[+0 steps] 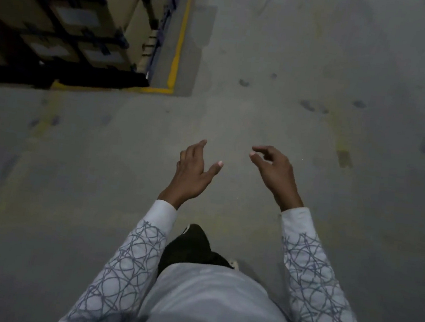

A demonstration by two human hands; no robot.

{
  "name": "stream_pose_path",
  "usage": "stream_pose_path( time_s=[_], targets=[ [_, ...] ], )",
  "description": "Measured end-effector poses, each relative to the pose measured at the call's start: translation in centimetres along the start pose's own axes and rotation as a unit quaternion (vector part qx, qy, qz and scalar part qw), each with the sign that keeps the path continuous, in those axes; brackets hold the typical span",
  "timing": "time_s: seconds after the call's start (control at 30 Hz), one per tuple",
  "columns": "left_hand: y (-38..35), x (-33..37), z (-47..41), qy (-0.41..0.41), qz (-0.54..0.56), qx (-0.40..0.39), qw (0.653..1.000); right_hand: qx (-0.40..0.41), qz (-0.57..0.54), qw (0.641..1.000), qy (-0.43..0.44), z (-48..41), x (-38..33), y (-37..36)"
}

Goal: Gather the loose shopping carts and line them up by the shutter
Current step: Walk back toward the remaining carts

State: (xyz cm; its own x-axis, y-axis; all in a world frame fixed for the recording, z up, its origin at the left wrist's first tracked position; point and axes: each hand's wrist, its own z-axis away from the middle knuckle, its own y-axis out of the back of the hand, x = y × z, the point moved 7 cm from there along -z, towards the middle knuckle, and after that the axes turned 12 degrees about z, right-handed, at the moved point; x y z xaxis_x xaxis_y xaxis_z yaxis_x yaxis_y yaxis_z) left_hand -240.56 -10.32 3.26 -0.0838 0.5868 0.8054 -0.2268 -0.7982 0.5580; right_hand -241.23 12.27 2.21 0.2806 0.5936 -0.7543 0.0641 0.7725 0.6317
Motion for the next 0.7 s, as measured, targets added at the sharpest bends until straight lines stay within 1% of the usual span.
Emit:
stream_pose_path(
  time_s=[0.07,0.13,0.27,0.4,0.5,0.57,0.63,0.7],
  targets=[
    [0.3,-0.5,-4.6,0.026,0.015,0.004,1.0,-0.035,-0.026,0.999,-0.01,-4.5,0.1,-0.5],
    [0.5,-1.0,-9.8,0.035,0.026,0.007,0.999,-0.046,-0.039,0.998,-0.007,-9.8,0.3,-0.8],
    [0.9,-1.8,-21.2,0.052,0.049,0.004,0.997,-0.05,-0.04,0.998,-0.021,-22.6,-0.1,-0.5],
    [2.1,-0.9,-34.0,0.067,0.07,-0.006,0.995,-0.034,-0.026,0.999,-0.028,-35.2,-2.3,1.2],
    [3.5,2.4,-44.0,0.048,0.078,-0.006,0.996,-0.019,-0.012,0.999,-0.025,-42.7,-5.1,4.0],
    [3.8,5.7,-50.1,0.034,0.108,-0.019,0.993,-0.016,-0.015,0.999,-0.03,-46.5,-5.9,6.0],
    [3.1,9.1,-55.8,0.039,0.162,-0.05,0.985,-0.021,-0.024,0.999,-0.041,-50.4,-5.3,7.4],
    [1.6,12.2,-61.5,0.065,0.239,-0.087,0.965,-0.03,-0.044,0.995,-0.081,-54.8,-3.3,8.1]
  ],
)
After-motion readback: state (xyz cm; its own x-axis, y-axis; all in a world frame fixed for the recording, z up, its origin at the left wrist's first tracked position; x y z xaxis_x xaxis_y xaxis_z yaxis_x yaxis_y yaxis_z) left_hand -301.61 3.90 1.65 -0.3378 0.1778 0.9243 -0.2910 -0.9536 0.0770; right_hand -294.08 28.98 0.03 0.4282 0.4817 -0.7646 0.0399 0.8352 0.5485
